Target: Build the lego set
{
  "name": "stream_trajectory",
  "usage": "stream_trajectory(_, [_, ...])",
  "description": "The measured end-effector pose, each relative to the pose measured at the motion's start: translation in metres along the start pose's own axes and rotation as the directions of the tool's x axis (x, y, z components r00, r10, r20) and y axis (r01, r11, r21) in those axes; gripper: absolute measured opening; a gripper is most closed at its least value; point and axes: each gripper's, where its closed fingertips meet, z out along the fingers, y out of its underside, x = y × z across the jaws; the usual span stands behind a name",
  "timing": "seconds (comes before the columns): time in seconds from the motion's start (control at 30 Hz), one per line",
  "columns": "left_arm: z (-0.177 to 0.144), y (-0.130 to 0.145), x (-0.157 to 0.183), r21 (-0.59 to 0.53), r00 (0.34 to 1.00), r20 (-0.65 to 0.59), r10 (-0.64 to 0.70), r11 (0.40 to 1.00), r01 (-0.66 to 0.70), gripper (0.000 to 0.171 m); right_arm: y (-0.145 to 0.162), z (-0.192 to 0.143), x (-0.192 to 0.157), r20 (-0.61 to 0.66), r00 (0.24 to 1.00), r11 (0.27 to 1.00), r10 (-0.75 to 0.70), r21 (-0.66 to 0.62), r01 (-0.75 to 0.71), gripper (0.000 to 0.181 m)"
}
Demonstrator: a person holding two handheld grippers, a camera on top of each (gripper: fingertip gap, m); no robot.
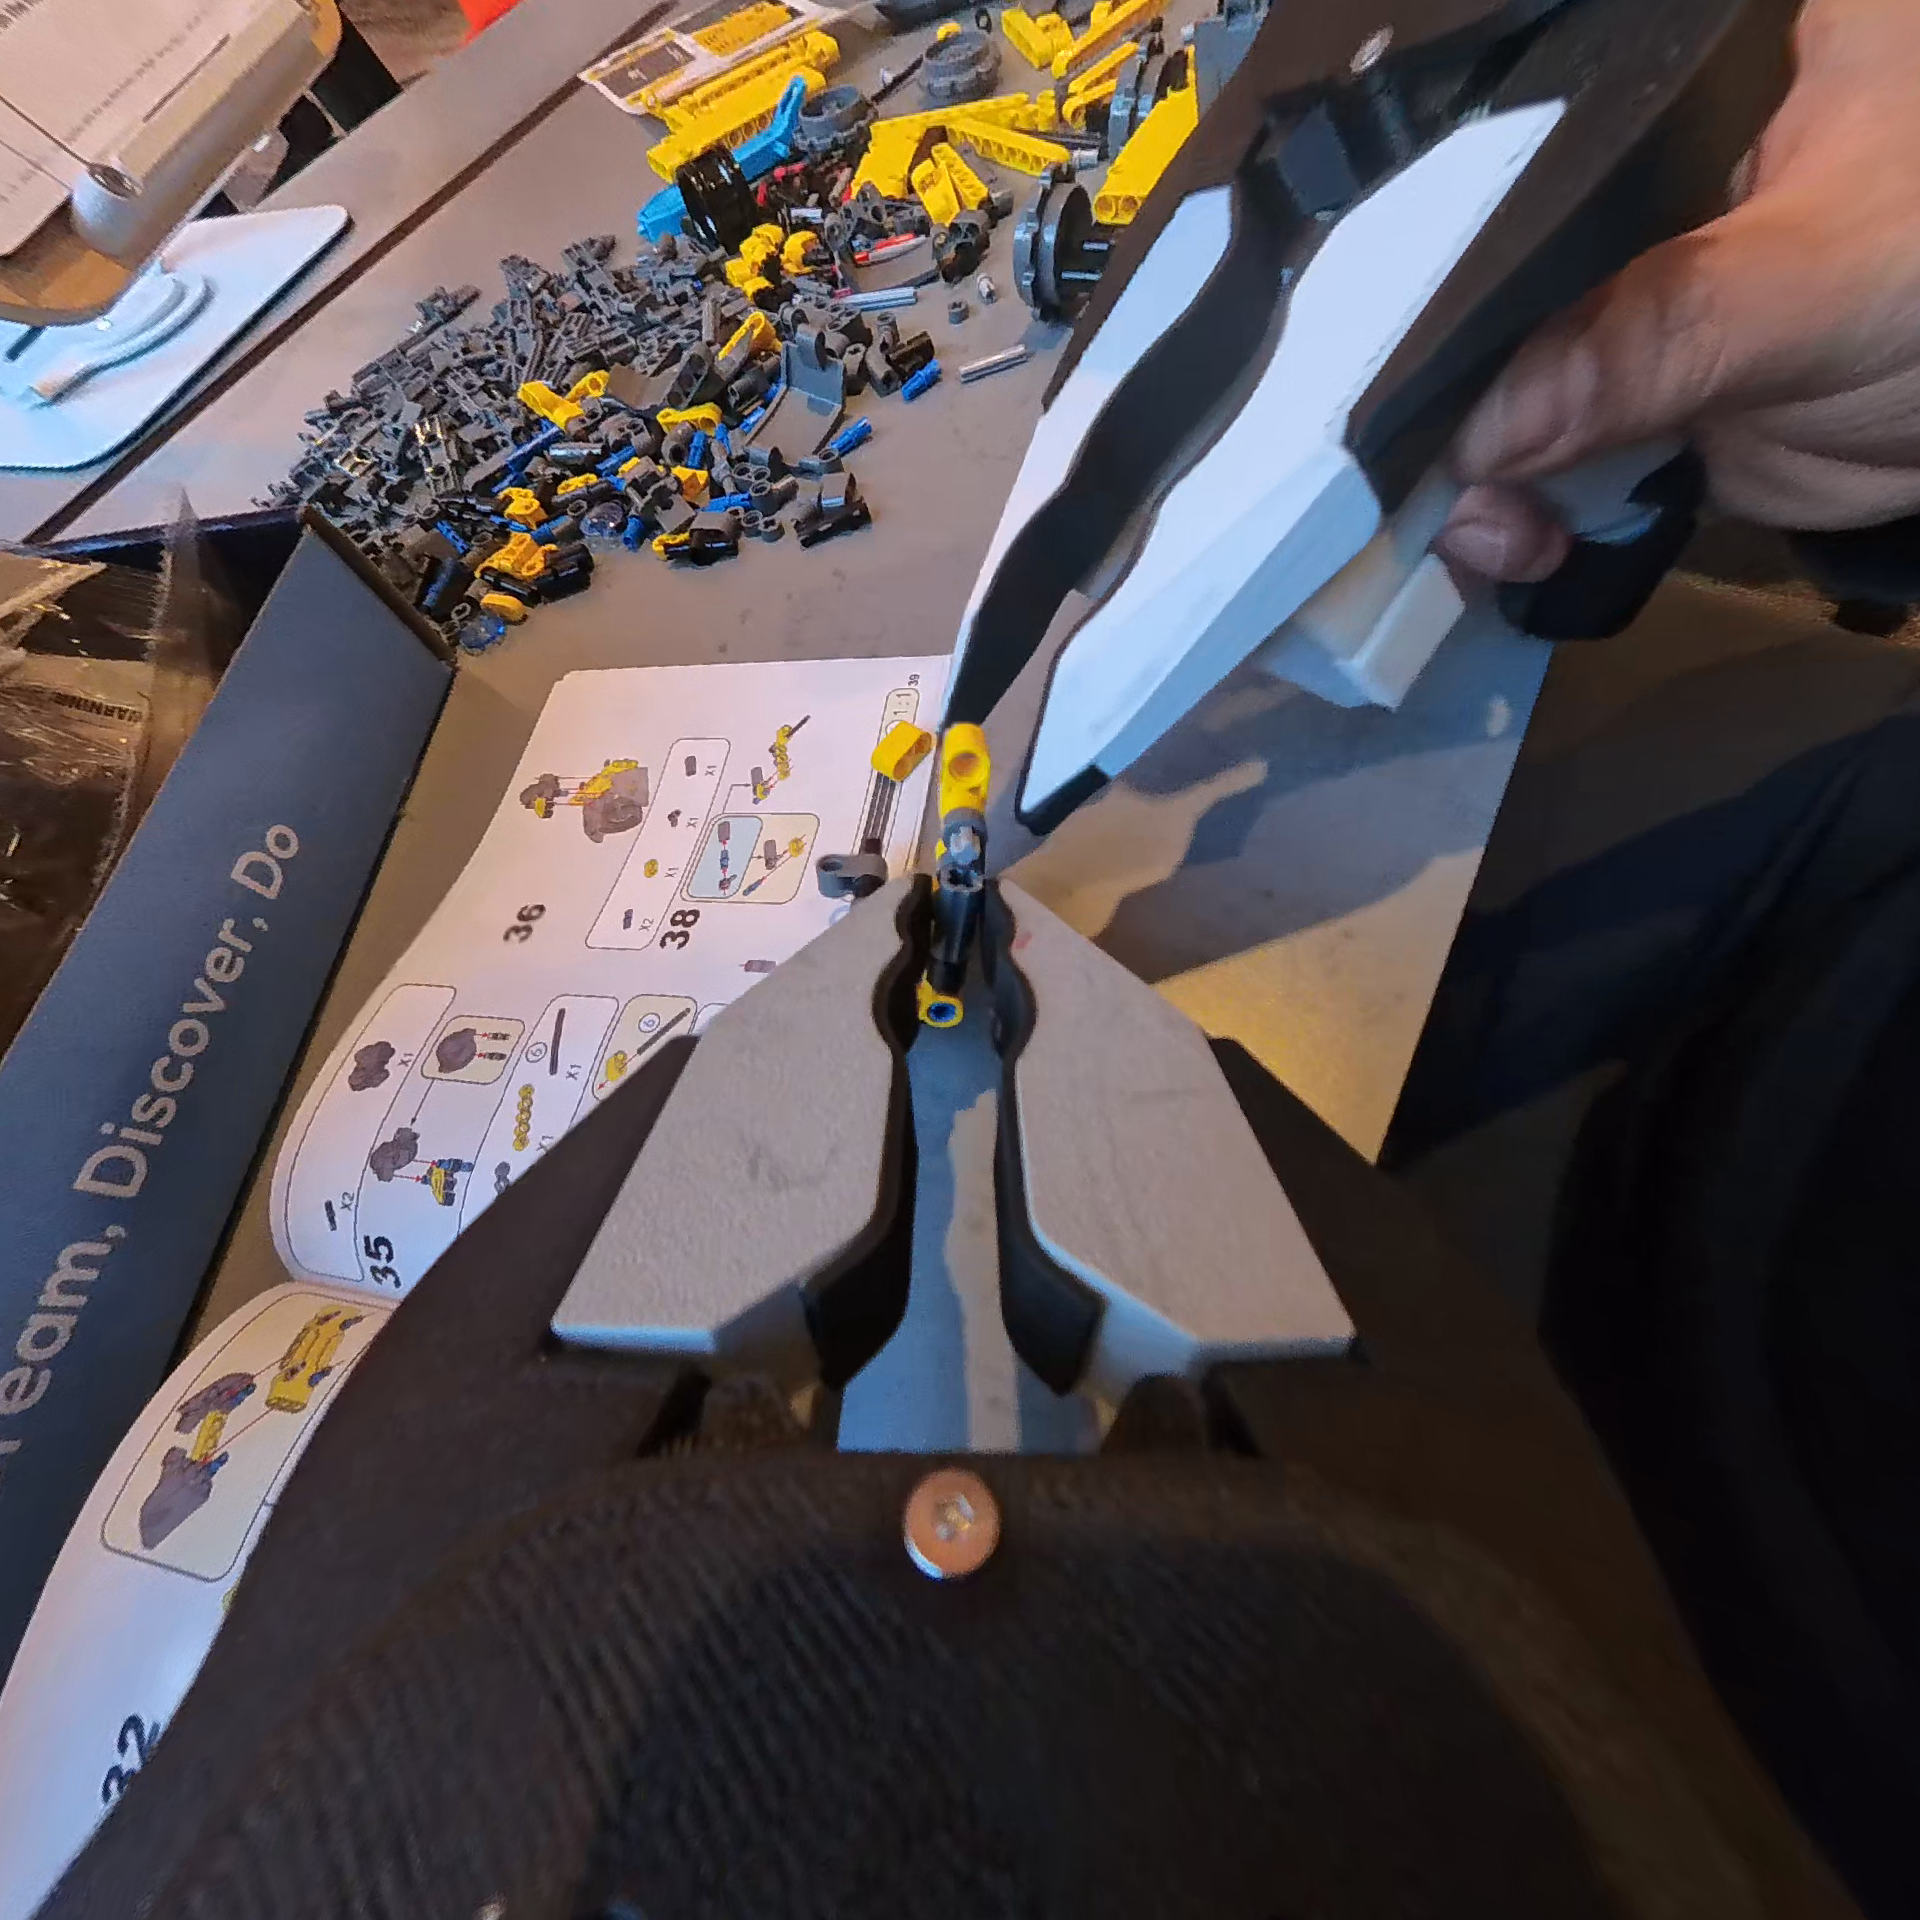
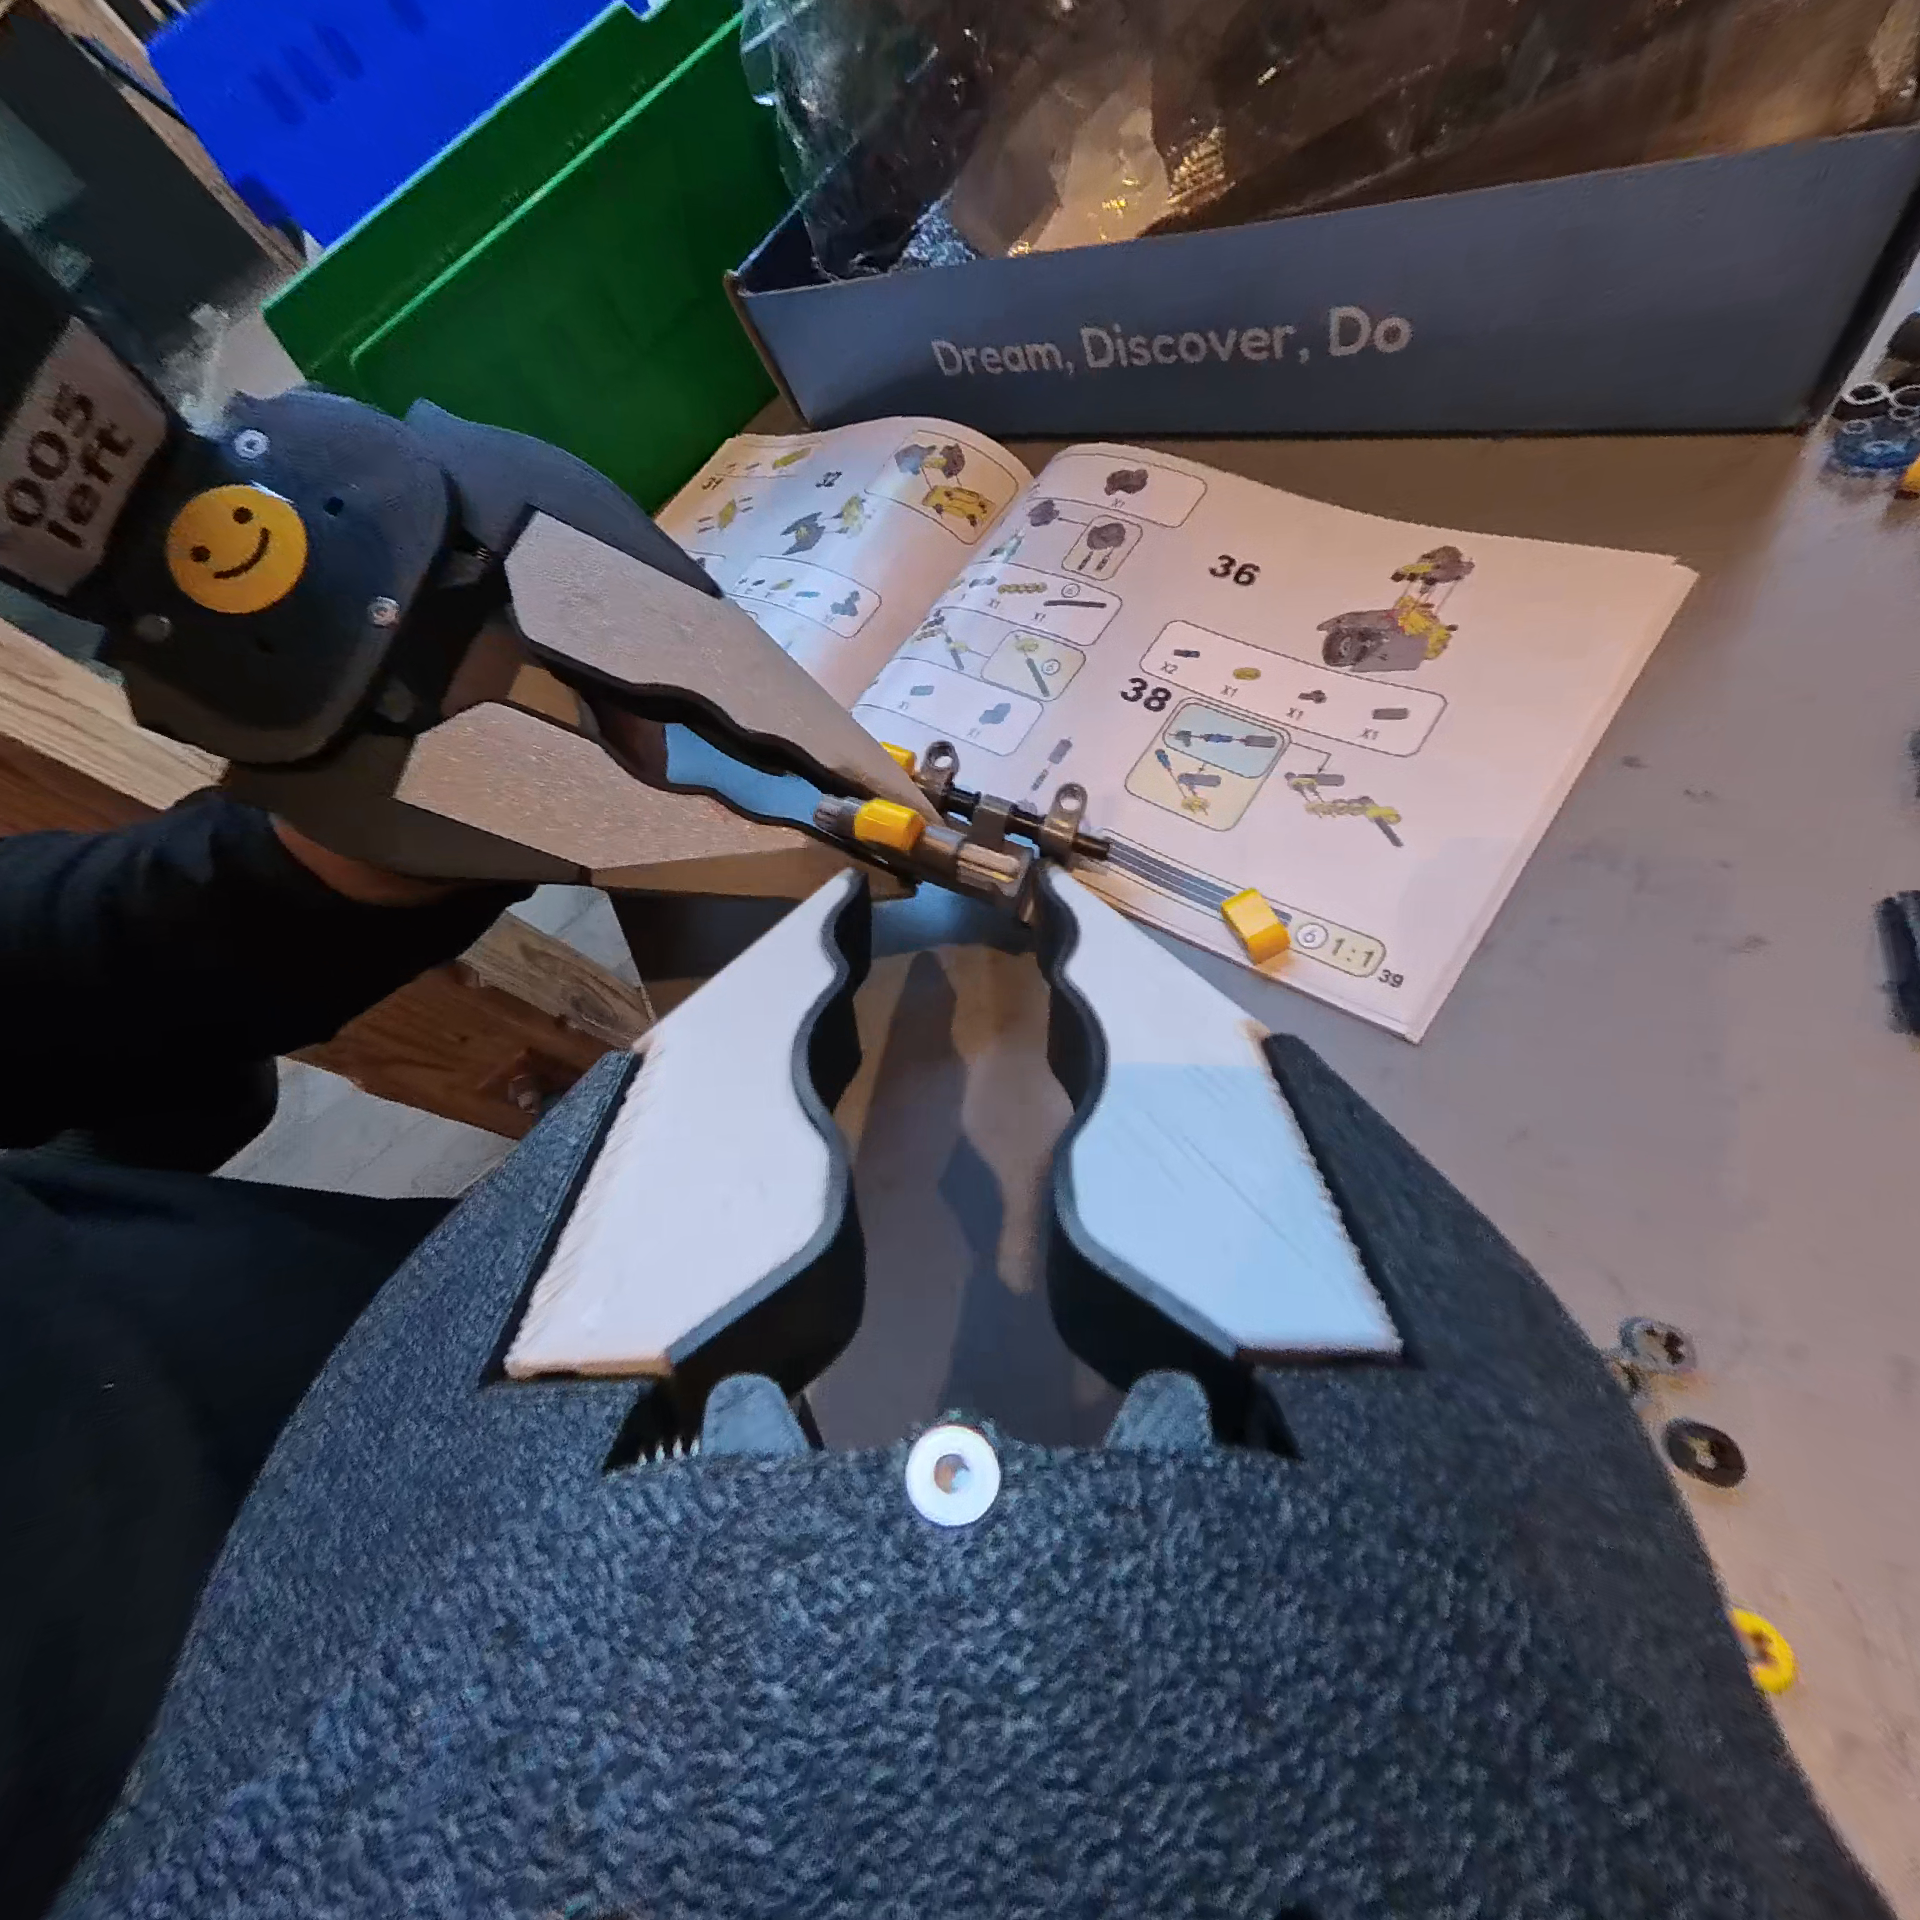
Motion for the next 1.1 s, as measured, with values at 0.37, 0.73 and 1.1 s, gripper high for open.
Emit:
stream_trajectory(0.37, [0.001,0.001,-0.004,-0.107,0.980,0.145,0.139,0.986,-0.124,0.007,-0.003,0.000,-0.008,-0.119,0.989,0.995,-0.093,0.021,0.096,0.032])
stream_trajectory(0.73, [0.003,0.006,0.004,-0.191,0.899,0.241,0.366,0.926,-0.326,0.007,0.008,0.001,-0.006,-0.032,0.999,0.998,0.039,0.044,-0.038,0.029])
stream_trajectory(1.1, [0.008,0.014,0.003,-0.223,0.869,0.215,0.445,0.889,-0.400,0.007,0.007,-0.001,-0.015,0.066,0.996,0.997,0.054,0.045,-0.057,0.020])
